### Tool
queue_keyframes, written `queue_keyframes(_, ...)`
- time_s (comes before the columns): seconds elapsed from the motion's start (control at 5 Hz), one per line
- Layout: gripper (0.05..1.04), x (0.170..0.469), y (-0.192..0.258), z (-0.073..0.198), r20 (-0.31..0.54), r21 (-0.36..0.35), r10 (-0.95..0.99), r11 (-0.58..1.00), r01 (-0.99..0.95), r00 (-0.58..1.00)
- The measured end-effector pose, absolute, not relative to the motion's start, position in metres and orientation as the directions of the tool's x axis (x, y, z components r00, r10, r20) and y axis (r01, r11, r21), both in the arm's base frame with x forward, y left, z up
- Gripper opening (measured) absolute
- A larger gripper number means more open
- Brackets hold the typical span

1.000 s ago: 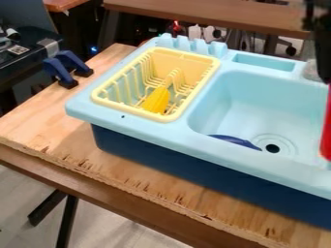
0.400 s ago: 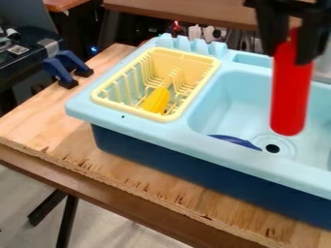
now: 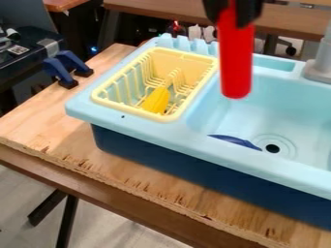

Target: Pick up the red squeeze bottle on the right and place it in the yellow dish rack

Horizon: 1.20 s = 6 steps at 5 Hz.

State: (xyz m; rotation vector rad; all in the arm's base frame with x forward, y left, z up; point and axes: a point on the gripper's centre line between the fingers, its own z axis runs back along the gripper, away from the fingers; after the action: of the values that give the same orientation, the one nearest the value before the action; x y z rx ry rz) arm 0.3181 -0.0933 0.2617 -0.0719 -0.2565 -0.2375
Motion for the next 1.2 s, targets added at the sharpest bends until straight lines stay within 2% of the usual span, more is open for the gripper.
queue_keyframes(0.2,0.553,0.322,-0.082,0.27,0.284,-0.048,-0.206,0.972,0.229,0.936)
queue_keyframes(0.4,0.553,0.323,-0.068,0.274,0.274,-0.052,-0.178,0.979,0.2,0.945)
queue_keyframes(0.6,0.553,0.325,-0.054,0.293,0.303,-0.024,-0.142,0.987,0.156,0.942)
queue_keyframes(0.8,0.553,0.33,-0.041,0.284,0.258,-0.007,-0.077,0.997,0.081,0.963)
queue_keyframes(1.0,0.553,0.335,-0.018,0.285,0.25,-0.008,-0.045,0.999,0.049,0.967)
queue_keyframes(1.2,0.553,0.344,0.004,0.271,0.212,-0.028,-0.017,0.999,0.024,0.977)
